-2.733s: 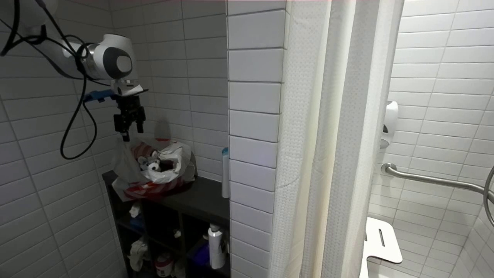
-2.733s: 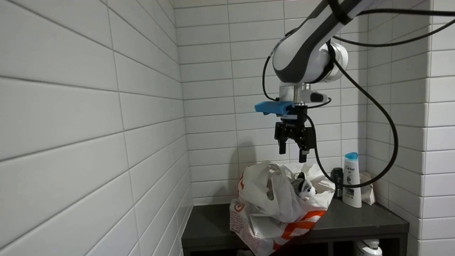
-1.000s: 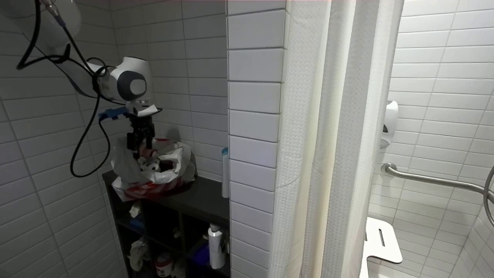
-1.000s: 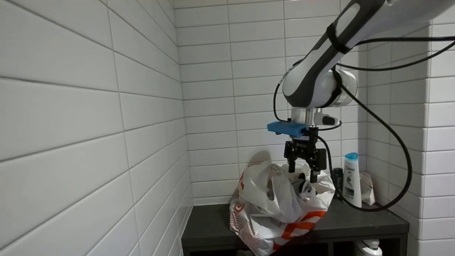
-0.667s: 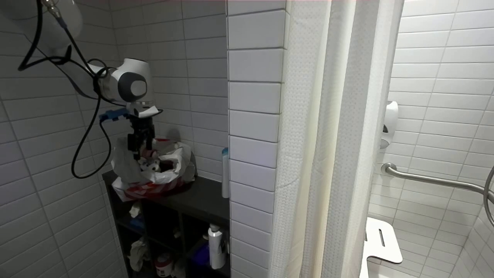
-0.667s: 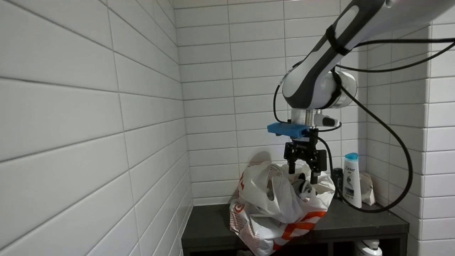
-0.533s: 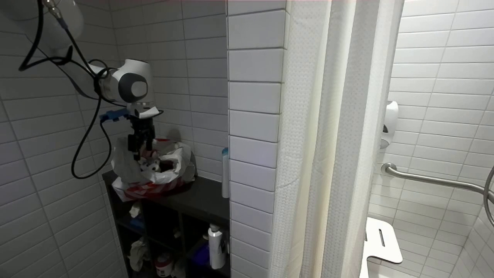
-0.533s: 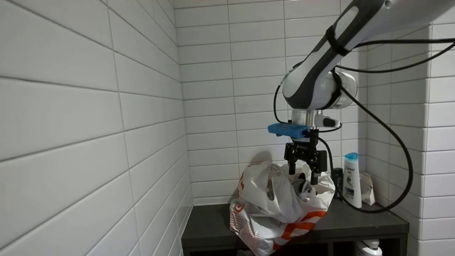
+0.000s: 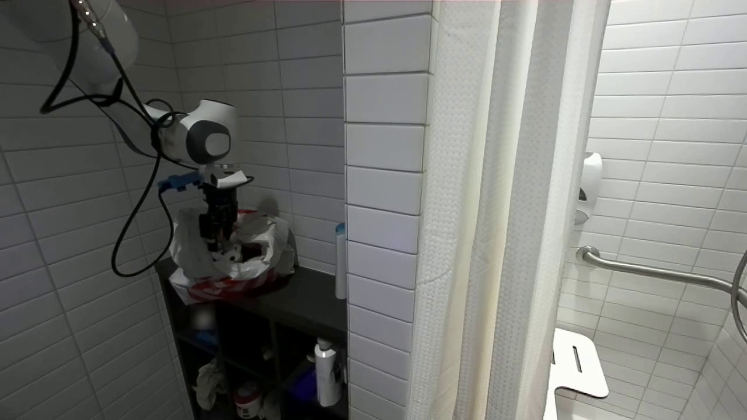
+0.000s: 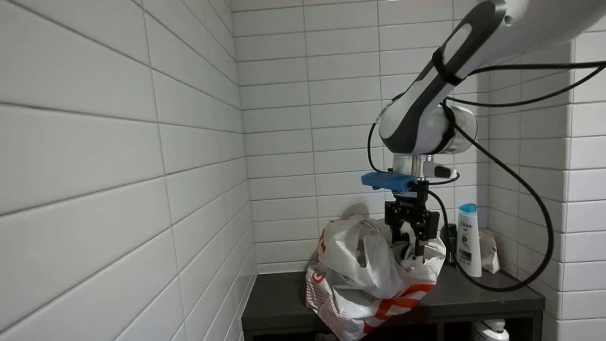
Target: Remove the doll from the plastic bag
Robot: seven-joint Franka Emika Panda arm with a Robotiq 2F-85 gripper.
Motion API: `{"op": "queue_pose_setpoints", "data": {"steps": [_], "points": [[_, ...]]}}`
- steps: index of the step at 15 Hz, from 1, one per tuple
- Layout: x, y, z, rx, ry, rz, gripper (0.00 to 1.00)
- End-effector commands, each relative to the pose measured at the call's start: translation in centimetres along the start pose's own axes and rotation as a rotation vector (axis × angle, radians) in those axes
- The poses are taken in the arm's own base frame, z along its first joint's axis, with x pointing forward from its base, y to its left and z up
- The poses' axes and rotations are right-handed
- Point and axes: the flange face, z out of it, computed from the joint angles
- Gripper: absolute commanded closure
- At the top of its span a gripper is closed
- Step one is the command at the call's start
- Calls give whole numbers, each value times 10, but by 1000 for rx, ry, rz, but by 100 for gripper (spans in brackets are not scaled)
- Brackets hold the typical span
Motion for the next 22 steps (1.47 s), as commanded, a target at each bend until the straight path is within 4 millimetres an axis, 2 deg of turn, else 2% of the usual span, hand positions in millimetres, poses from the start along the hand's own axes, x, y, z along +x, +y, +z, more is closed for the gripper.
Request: {"op": "queue_pose_setpoints", "data": {"steps": [1, 5, 7, 15, 17, 19, 22], "points": [[4, -3, -5, -4, -20, -17, 56], [5, -2, -7, -6, -17, -22, 88], [6, -2, -9, -5, -17, -21, 99], [6, -5, -18, -2, -3, -11, 99], [2, -5, -26, 4, 12, -17, 99], [-8, -6, -46, 34, 62, -47, 99], [-28, -8, -88, 95, 149, -101, 99]]}}
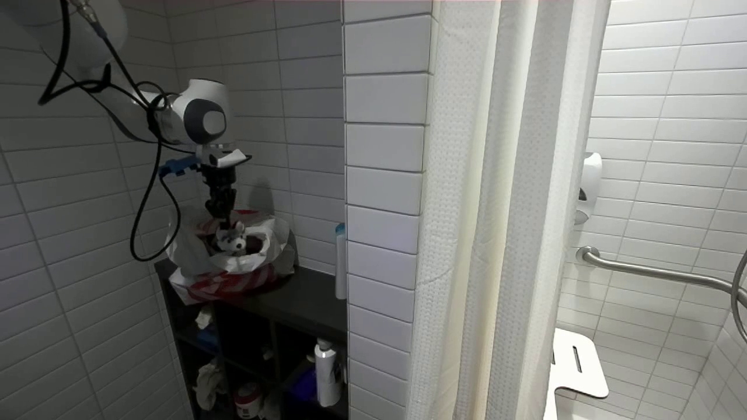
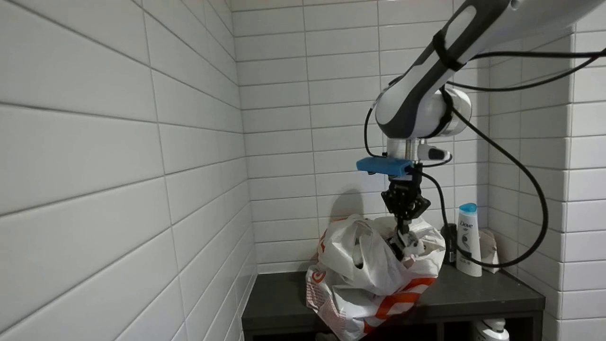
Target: Remove the doll from the plastic bag
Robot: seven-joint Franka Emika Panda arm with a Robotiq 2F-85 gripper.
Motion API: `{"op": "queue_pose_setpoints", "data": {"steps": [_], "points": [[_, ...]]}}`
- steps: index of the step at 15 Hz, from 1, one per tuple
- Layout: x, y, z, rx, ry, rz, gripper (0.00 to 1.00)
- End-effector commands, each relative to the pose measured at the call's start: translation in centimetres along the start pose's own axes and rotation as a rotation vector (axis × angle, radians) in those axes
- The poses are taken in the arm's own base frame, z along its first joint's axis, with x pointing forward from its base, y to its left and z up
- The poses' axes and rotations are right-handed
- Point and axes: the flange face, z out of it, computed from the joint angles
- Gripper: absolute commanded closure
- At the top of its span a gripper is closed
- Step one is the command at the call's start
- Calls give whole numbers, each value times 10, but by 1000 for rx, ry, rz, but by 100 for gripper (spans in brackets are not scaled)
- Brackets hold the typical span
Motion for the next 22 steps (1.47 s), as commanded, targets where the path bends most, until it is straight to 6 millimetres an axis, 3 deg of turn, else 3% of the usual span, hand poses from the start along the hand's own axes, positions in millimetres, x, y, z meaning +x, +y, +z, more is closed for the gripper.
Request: {"op": "queue_pose_setpoints", "data": {"steps": [1, 7, 11, 14, 17, 22], "points": [[-20, 1, -62, 63, 93, -44, 99], [-65, 8, -138, 196, 148, -159, 99], [-74, 25, -183, 285, 186, -183, 99], [-61, 42, -211, 338, 195, -150, 99], [-39, 58, -227, 366, 200, -101, 99], [6, 79, -215, 343, 193, -12, 99]]}}
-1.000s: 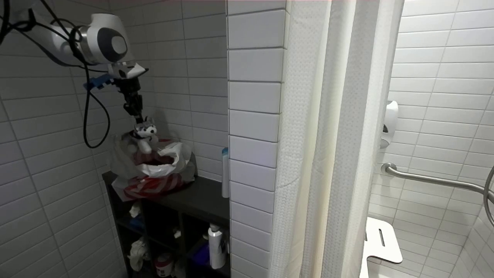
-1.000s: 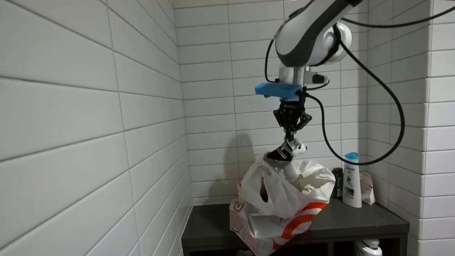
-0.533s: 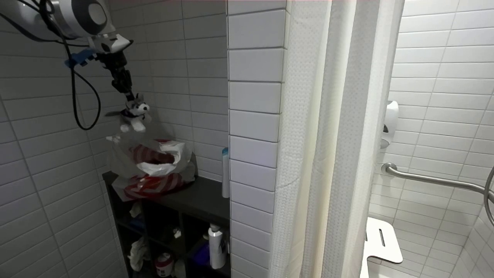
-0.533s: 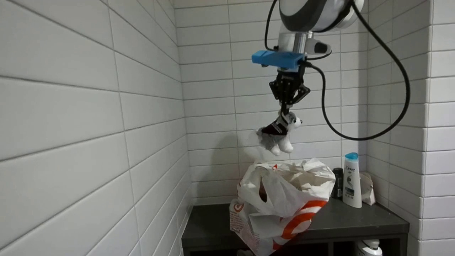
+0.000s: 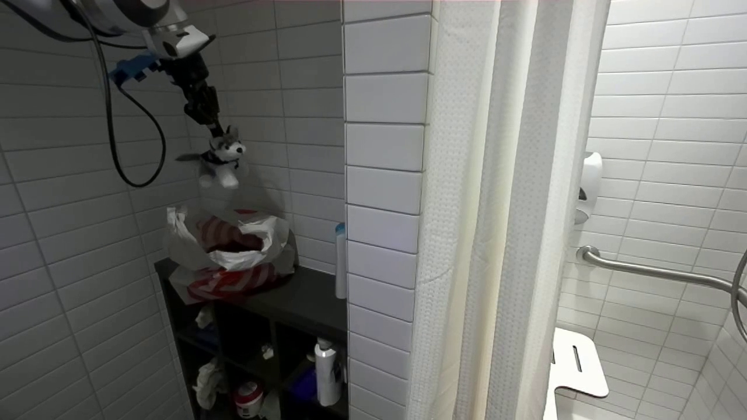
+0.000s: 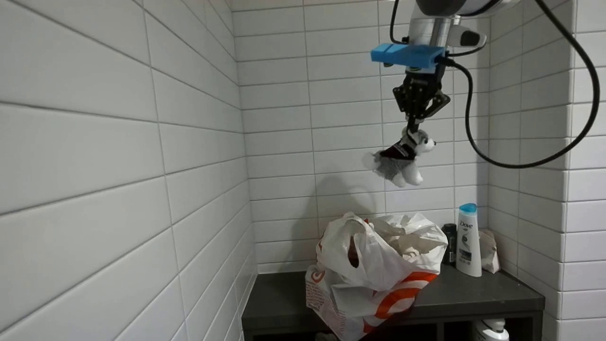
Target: Remove the doll from the plastic bag
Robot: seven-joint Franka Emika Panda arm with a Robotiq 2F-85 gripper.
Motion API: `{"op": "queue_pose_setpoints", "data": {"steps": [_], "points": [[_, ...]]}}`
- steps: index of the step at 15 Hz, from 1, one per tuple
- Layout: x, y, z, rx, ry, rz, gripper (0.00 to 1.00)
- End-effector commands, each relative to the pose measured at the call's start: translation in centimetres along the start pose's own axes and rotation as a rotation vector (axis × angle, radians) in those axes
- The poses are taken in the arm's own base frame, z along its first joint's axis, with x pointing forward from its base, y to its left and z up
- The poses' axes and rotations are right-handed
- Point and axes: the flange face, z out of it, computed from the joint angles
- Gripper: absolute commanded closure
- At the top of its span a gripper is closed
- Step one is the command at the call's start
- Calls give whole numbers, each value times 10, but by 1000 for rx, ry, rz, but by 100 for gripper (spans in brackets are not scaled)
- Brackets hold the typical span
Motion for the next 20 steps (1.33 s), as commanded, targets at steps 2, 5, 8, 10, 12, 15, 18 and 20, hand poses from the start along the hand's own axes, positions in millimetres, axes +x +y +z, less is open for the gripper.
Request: {"op": "queue_pose_setpoints", "data": {"steps": [2, 5, 8, 10, 12, 15, 18, 20], "points": [[34, 32, 22, -30, -25, 80, 99], [56, 53, 49, -74, -63, 142, 99], [74, 73, 66, -116, -83, 191, 99], [88, 85, 72, -137, -86, 227, 99], [101, 95, 75, -149, -89, 260, 99], [116, 103, 79, -163, -86, 289, 99], [126, 102, 85, -162, -109, 314, 99], [129, 97, 88, -157, -127, 323, 99]]}}
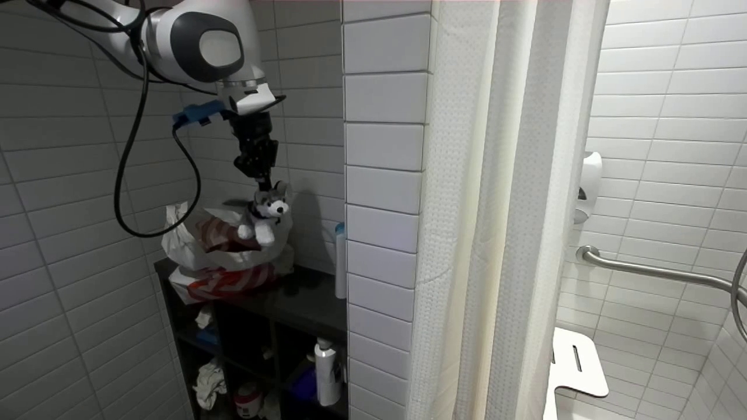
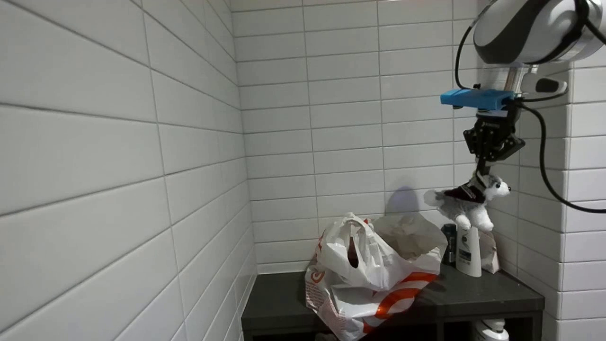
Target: Remove the doll from the plastic bag
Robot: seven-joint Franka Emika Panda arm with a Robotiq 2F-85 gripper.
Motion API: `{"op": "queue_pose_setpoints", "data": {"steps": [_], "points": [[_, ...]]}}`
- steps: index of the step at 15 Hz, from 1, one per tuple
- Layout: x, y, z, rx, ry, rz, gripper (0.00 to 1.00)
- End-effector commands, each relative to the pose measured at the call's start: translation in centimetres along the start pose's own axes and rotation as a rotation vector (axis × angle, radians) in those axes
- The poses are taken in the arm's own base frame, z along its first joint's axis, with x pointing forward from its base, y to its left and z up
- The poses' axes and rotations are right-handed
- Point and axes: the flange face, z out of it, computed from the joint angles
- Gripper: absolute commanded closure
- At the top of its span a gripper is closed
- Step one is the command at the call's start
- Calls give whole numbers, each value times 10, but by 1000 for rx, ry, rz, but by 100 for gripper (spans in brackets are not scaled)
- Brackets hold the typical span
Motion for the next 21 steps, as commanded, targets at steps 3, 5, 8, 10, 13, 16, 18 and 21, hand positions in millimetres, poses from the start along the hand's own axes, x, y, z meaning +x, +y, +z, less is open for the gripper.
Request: {"op": "queue_pose_setpoints", "data": {"steps": [3, 5, 8, 10, 13, 16, 18, 21], "points": [[9, -22, 0, -1, -47, 8, 99], [13, -32, -4, 0, -44, 9, 99], [19, -45, -14, 2, -39, 11, 99], [24, -55, -16, 1, -34, 9, 99], [24, -63, -16, -10, -32, 4, 99], [26, -71, -10, -20, -33, 2, 99], [30, -73, -11, -20, -34, 8, 99], [40, -77, -11, -17, -36, 23, 99]]}}
